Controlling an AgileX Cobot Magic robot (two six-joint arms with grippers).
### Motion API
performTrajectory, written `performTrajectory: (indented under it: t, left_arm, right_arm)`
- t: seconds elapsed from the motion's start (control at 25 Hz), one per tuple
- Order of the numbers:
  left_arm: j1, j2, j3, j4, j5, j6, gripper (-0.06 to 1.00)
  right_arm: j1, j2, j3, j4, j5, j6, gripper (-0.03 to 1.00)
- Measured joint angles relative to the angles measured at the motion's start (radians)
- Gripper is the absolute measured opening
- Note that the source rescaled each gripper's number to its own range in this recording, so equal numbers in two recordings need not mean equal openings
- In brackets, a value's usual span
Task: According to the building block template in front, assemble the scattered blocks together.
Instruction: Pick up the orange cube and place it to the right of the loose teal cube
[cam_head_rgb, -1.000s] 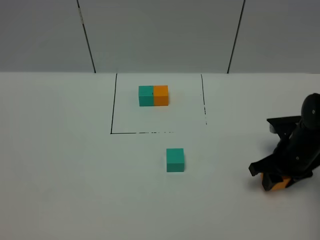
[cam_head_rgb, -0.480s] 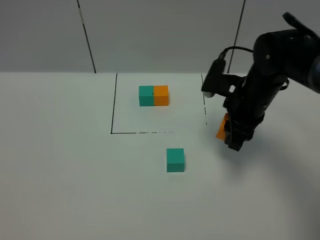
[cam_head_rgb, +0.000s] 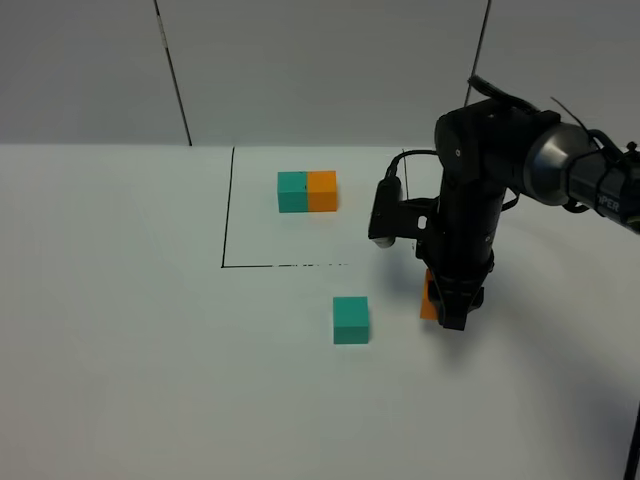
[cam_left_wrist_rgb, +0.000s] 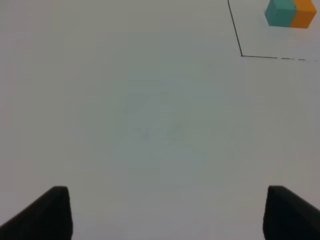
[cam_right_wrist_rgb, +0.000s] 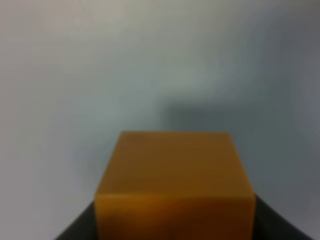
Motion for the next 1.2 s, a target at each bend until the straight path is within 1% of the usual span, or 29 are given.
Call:
performTrajectory:
  t: [0.28,0.44,0.84,1.2]
  left_arm:
    - [0.0,0.0,0.0,0.0,0.0,0.0,0.64]
    - [0.0,0.0,0.0,0.0,0.0,0.0,0.64]
    - [0.0,0.0,0.0,0.0,0.0,0.0,0.64]
    - [0.0,0.0,0.0,0.0,0.0,0.0,0.64]
  right_arm:
    - [0.04,0.064,-0.001,-0.003,-0.045,-0.001,0.12]
    - [0.047,0.082,-0.001,-0.003,-0.083,-0.001,0.12]
    - [0.051,0.117,-0.008,-0.025,-0.088,-0.002,0.12]
    - [0.088,0.133,-0.052,-0.049,-0.098,-0.034,0.12]
